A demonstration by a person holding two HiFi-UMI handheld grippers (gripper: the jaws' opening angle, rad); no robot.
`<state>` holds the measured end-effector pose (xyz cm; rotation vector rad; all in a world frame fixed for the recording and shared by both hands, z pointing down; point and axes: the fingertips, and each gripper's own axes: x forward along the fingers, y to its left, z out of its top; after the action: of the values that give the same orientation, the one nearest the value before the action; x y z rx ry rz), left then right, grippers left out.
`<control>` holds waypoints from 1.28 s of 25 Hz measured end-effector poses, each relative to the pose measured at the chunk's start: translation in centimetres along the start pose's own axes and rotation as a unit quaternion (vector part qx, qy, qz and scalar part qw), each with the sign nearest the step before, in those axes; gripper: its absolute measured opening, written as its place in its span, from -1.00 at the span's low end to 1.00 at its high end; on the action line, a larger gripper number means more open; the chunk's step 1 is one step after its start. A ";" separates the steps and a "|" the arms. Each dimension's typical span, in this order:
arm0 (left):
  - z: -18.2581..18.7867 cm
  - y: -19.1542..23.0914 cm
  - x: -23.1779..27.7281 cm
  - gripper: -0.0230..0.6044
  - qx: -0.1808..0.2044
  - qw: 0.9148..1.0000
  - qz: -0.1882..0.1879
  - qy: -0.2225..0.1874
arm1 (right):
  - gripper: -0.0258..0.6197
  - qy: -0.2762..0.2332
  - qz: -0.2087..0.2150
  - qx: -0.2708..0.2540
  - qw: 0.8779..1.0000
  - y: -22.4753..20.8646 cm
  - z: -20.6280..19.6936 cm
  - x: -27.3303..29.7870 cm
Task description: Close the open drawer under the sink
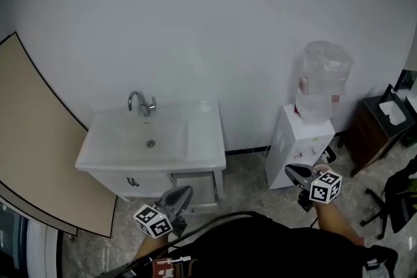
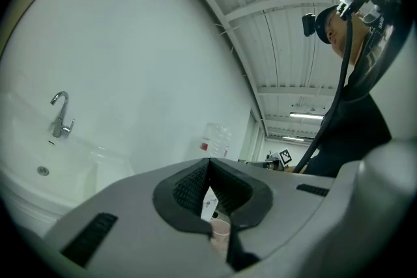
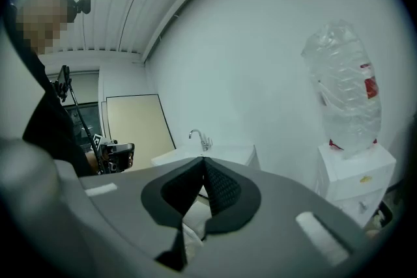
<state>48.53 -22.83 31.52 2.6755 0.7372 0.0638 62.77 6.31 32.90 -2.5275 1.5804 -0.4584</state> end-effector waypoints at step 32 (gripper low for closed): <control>-0.5 7.0 14.0 -0.93 -0.012 0.967 0.248 -0.061 | -0.92 0.098 0.284 -0.039 0.953 -16.8 6.3 22.3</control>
<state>63.96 -21.13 33.76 2.7433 0.0174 0.0335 88.19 -6.49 35.60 -1.9752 2.3225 -0.5836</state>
